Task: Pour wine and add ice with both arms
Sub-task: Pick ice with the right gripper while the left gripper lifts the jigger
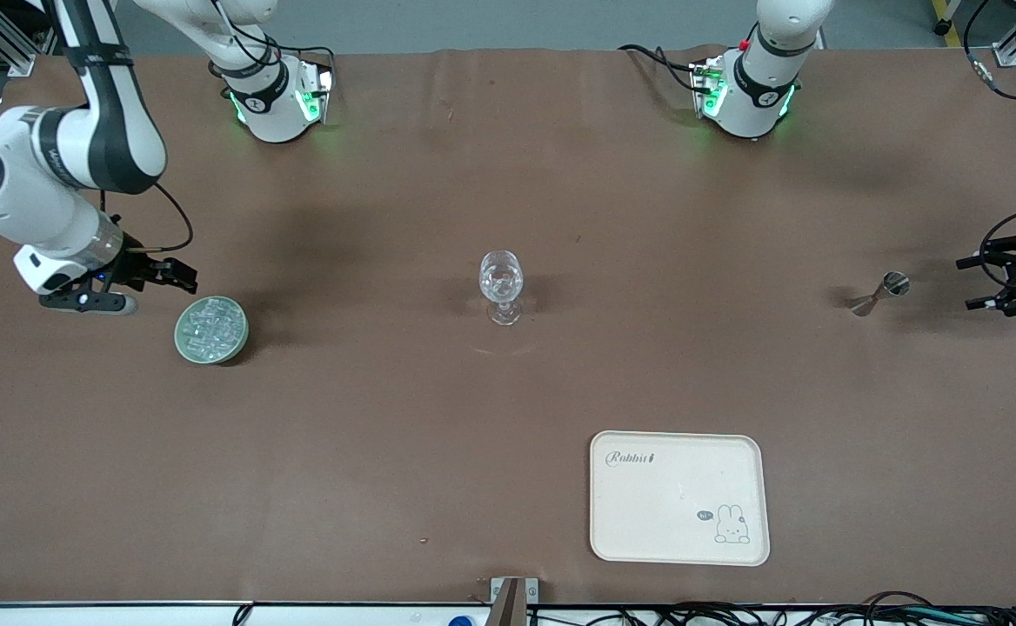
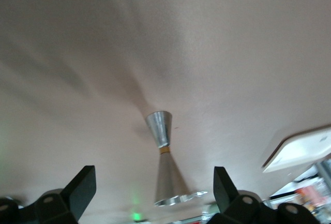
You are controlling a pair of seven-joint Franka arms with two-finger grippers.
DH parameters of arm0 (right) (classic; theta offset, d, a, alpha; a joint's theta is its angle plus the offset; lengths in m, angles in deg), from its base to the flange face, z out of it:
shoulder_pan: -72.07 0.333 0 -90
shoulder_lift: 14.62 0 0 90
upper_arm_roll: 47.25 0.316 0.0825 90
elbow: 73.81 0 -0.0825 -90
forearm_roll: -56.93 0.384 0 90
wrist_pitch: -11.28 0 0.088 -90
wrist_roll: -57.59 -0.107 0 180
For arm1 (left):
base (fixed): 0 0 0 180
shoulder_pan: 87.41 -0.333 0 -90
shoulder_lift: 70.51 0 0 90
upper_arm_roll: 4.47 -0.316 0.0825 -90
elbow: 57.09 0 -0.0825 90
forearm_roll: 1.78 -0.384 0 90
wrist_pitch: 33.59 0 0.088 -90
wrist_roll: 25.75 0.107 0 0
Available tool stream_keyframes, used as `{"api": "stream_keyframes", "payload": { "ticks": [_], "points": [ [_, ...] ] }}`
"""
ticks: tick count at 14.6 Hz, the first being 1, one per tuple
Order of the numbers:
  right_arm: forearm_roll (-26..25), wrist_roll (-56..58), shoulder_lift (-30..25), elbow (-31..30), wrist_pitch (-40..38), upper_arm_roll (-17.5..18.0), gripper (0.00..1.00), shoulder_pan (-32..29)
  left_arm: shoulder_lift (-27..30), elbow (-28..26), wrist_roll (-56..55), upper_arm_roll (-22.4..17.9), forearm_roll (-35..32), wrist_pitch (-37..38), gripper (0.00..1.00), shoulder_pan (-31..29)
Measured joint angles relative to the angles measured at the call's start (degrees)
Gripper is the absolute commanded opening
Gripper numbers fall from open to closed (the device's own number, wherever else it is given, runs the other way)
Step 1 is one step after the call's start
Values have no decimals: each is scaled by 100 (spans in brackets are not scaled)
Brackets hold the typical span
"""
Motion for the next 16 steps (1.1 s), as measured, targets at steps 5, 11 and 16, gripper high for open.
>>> {"api": "stream_keyframes", "payload": {
  "ticks": [5,11,16],
  "points": [
    [-372,14,530,-455,1101,6,82,26,-389,252,-534,32,112,666,100,55],
    [-588,45,978,-469,1559,7,64,36,-1135,513,-304,29,385,1246,100,25],
    [-608,66,1089,-471,1679,7,64,38,-1358,547,-425,35,697,1301,100,57]
  ]
}}
